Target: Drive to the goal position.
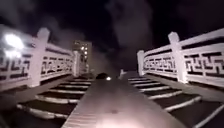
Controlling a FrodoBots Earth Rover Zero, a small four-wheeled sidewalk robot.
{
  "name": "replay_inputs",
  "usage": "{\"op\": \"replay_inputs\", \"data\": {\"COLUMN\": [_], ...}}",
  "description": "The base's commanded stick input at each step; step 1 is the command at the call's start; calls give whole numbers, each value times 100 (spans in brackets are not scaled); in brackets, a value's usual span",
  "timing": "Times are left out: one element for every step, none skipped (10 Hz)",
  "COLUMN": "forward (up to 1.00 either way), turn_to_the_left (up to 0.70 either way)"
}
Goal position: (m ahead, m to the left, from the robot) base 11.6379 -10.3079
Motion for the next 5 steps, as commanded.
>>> {"op": "replay_inputs", "data": {"forward": [45,45,45,45,45], "turn_to_the_left": [0,0,0,0,0]}}
